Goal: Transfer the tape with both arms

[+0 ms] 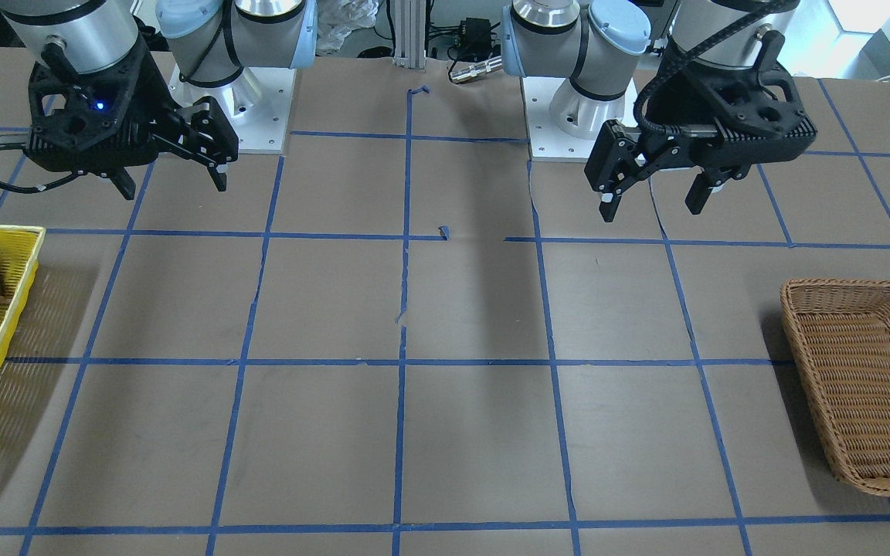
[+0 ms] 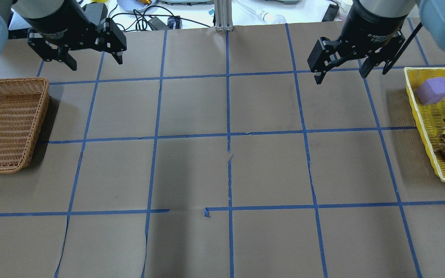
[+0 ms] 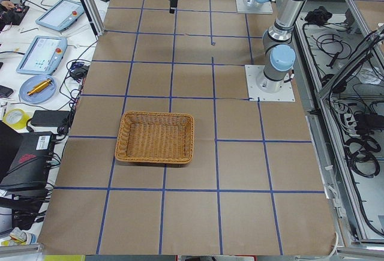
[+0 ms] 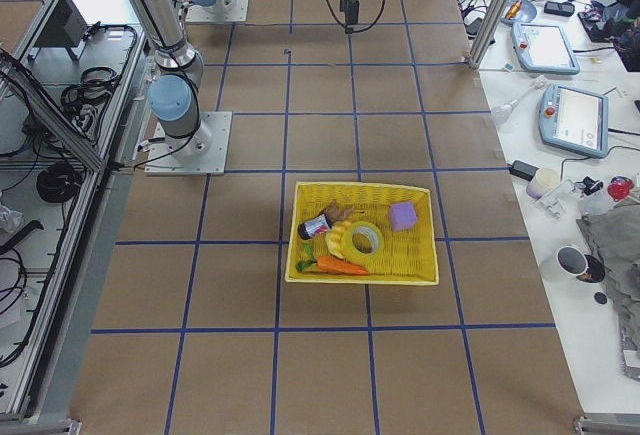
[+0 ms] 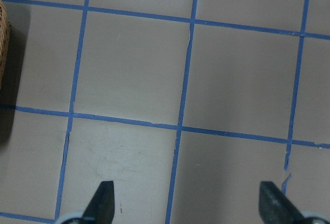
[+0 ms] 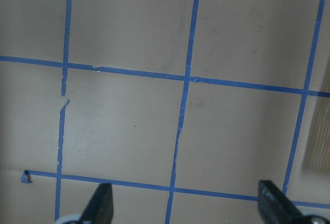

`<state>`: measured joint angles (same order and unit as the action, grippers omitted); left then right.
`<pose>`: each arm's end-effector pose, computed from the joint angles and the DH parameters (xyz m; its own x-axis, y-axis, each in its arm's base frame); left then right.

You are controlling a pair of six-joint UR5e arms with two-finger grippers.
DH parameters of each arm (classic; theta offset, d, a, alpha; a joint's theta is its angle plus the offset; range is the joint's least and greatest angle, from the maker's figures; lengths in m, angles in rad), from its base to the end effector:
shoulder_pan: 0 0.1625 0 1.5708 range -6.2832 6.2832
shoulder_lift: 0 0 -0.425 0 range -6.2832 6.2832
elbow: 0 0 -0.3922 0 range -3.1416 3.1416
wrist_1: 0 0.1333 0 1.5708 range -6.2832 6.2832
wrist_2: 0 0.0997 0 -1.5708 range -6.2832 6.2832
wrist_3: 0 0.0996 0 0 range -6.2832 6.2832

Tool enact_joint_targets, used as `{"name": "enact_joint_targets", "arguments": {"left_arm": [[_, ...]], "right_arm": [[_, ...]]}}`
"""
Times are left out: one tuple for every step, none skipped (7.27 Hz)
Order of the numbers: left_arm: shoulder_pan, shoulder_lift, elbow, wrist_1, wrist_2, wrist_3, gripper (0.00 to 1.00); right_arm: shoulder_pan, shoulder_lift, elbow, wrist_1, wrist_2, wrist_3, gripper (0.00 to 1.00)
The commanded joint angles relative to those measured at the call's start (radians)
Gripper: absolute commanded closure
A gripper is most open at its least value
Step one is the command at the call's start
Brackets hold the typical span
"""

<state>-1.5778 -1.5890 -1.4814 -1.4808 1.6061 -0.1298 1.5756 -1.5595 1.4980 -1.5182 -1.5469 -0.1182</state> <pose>-0.1334 -0.5124 0.5331 -0.9919 -0.1264 -0.0138 -0.1225 0.9789 -0.1636 0.1381 -0.4962 0.5129 -0.9922 -0.1229 -0.0227 -0.1227 0.9924 -0.0117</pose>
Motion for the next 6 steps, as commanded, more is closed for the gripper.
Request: {"name": "enact_joint_targets", "arguments": {"left_arm": [[-0.004,-0.011,0.006,-0.044,0.002,0.004,0.00],[0.001,-0.012,0.018,-0.080,0.002,0.028,0.00],[0.001,-0.012,0.018,-0.082,0.000,0.045,0.00],[-0.001,-0.014,0.016,-0.081,-0.002,0.045,0.00],[-0.001,-0.013,0.016,-0.081,-0.003,0.047,0.00],[-0.001,-0.012,0.016,-0.081,-0.005,0.056,0.00]], "right_arm": [[0.000,0.001,0.002,0.006,-0.002,0.000,0.00],[0.000,0.001,0.002,0.004,-0.002,0.000,0.00],[0.000,0.001,0.001,0.004,-0.002,0.000,0.00],[0.000,0.004,0.002,0.007,-0.002,-0.001,0.00],[0.000,0.001,0.011,0.006,-0.002,0.002,0.00],[0.000,0.001,0.013,0.006,-0.002,0.002,0.00]]}}
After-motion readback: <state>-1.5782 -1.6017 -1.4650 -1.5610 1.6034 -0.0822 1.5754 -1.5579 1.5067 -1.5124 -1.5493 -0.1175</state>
